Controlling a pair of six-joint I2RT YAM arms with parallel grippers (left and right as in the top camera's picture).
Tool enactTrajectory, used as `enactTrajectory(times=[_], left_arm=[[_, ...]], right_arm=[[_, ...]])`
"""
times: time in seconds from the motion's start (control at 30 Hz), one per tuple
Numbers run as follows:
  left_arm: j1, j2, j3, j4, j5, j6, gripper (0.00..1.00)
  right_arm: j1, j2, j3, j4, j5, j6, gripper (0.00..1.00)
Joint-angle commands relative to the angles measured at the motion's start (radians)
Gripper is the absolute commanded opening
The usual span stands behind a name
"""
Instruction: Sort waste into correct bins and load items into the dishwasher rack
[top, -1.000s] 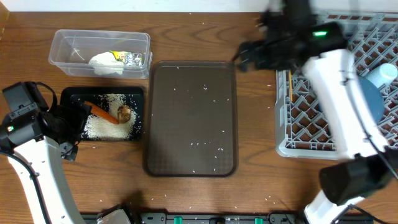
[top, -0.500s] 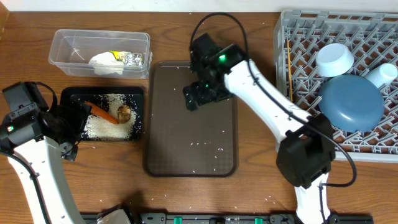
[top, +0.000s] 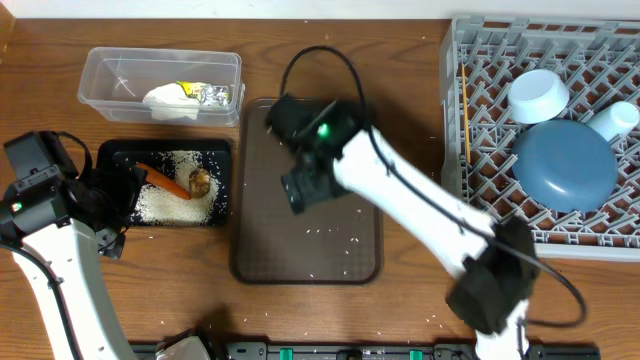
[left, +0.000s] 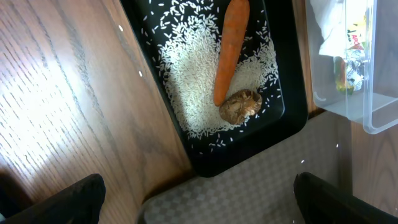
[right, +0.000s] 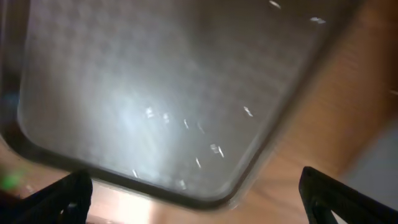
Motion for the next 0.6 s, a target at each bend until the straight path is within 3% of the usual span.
enactTrajectory(times=[0.0, 0.3, 0.57], left_arm=[[0.004, -0.007, 0.0, -0.005, -0.006, -0.009, 0.98], [0.004, -0.007, 0.0, -0.005, -0.006, -0.009, 0.98], [0.004, -0.007, 0.0, -0.005, -0.006, -0.009, 0.98]], right_arm=[[0.09, -0.133, 0.002, -0.059, 0.232, 0.053, 0.99], [0.163, -0.219, 0.002, -0.222, 0.209, 0.021, 0.99], [0.163, -0.219, 0.002, -0.235, 0.114, 0.016, 0.99]])
